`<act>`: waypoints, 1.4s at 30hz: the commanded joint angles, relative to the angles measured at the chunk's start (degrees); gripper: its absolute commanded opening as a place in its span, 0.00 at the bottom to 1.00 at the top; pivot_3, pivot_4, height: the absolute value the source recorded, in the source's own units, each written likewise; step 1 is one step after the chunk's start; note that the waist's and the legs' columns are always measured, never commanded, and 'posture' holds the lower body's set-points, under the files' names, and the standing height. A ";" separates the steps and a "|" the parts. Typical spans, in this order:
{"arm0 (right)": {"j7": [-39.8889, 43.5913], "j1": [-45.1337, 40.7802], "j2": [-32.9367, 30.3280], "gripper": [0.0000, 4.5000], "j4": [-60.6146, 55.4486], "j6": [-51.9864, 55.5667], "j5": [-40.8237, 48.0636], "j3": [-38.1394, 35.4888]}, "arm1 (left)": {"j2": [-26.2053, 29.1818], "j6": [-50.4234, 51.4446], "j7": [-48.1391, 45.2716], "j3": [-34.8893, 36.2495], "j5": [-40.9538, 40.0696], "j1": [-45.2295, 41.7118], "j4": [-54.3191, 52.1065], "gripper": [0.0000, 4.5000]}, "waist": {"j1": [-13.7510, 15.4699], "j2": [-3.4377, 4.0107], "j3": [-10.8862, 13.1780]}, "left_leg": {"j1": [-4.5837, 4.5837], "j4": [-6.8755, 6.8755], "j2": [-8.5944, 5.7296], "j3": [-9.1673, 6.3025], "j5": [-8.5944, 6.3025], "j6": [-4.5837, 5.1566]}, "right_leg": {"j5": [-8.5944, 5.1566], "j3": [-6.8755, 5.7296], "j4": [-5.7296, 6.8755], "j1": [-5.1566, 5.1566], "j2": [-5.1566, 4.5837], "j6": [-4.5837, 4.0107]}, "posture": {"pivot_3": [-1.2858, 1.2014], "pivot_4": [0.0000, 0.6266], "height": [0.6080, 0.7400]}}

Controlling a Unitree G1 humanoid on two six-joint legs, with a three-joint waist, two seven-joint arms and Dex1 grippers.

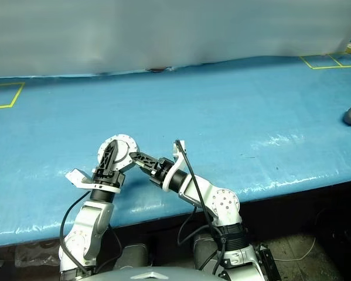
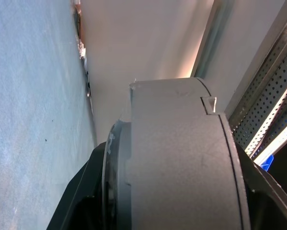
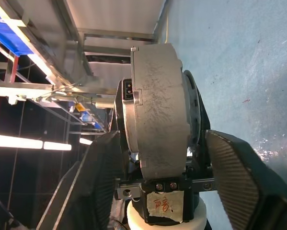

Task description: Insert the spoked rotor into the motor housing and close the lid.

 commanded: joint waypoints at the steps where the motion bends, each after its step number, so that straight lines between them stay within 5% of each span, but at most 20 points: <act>1: 0.58 0.76 3.61 0.92 -1.80 -0.32 0.37 -0.17 | -3.95 -0.47 -1.86 0.07 -0.18 -1.30 -1.97 0.54 | -0.01 0.00 0.00 | 0.00 0.00 0.00 0.00 0.00 0.00 | 0.00 0.00 0.00 0.00 0.00 0.00 | 0.52 0.24 1.00; 2: 0.71 0.81 3.49 1.00 -1.95 -0.27 0.32 -0.28 | -3.97 -0.52 -1.88 0.11 -0.11 -1.34 -1.94 0.54 | -0.02 0.00 0.00 | 0.00 0.00 0.00 0.00 0.00 0.00 | 0.00 0.00 0.00 0.00 0.00 0.00 | 0.52 0.24 1.00; 7: 4.94 1.22 0.09 1.00 -4.97 -0.66 -5.04 0.16 | -4.43 -2.76 -0.81 0.98 1.46 -2.57 -1.17 0.54 | 0.04 0.00 0.00 | 0.00 0.00 0.00 0.00 0.00 0.00 | 0.00 0.00 0.00 0.00 0.00 0.00 | 0.52 0.24 1.00; 14: 21.90 4.07 -13.57 1.00 -14.21 -16.27 -40.04 12.84 | -3.19 -9.02 2.29 5.36 6.45 -10.98 5.53 0.54 | 0.56 -0.04 0.00 | 0.02 0.16 -0.04 -0.02 0.00 -0.01 | 0.03 -0.01 -0.01 0.09 0.00 0.05 | 0.52 0.24 1.00; 23: 27.36 7.93 -20.48 1.00 -10.88 -43.89 -74.14 21.34 | -0.12 -12.43 3.75 12.21 12.60 -24.13 18.37 0.54 | 1.57 -0.25 0.08 | 0.02 0.38 -0.08 -0.02 0.00 -0.02 | 0.10 0.02 -0.02 0.19 0.02 0.18 | 0.52 0.24 1.00; 42: 27.71 16.11 -16.10 1.00 -5.13 -52.36 -82.85 15.60 | 7.80 -16.78 0.02 24.02 26.93 -50.50 56.64 0.54 | 2.16 -0.70 0.35 | -0.05 0.64 -0.12 -0.06 -0.02 0.00 | 0.28 0.01 0.00 0.27 0.00 0.48 | 0.52 0.24 1.00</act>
